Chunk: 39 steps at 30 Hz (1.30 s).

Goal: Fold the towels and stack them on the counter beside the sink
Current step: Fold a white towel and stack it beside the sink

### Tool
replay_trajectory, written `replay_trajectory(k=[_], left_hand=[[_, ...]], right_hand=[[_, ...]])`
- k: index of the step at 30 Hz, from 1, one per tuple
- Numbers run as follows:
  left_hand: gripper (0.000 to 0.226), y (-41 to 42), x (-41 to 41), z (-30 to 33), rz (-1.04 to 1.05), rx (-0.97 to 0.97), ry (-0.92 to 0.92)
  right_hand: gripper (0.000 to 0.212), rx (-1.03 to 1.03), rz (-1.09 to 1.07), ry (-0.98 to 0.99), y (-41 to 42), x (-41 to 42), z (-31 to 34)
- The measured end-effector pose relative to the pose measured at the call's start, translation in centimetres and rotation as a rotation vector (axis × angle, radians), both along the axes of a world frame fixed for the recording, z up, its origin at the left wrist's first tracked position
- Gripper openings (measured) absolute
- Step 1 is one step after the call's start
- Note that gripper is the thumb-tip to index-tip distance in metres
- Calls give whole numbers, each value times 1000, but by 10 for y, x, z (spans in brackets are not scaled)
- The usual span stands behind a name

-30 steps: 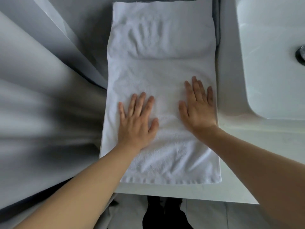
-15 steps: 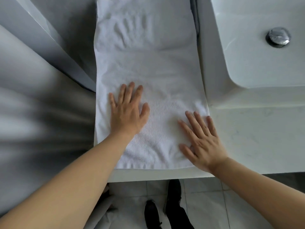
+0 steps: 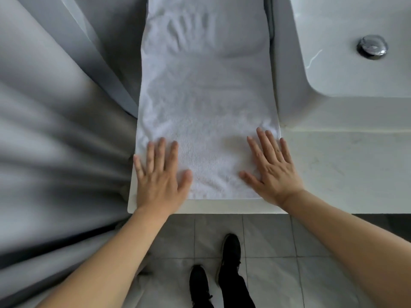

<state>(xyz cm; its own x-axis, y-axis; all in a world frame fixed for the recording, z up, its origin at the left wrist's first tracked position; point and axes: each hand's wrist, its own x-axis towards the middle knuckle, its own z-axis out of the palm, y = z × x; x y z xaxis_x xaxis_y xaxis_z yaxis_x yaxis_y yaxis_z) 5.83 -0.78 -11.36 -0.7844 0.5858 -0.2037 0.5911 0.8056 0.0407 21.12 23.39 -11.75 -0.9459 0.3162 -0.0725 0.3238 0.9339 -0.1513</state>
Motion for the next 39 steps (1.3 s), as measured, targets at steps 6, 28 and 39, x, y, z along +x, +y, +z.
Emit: replay_trajectory(k=[6, 28, 39], left_hand=[[81, 4, 0, 0, 15, 80, -37], [101, 11, -2, 58, -272, -358, -31], [28, 42, -104, 108, -70, -73, -261]], right_hand=[[76, 16, -57, -74, -2, 3, -2], [55, 53, 189, -475, -40, 9, 66], [31, 48, 2, -676, 31, -107, 134]])
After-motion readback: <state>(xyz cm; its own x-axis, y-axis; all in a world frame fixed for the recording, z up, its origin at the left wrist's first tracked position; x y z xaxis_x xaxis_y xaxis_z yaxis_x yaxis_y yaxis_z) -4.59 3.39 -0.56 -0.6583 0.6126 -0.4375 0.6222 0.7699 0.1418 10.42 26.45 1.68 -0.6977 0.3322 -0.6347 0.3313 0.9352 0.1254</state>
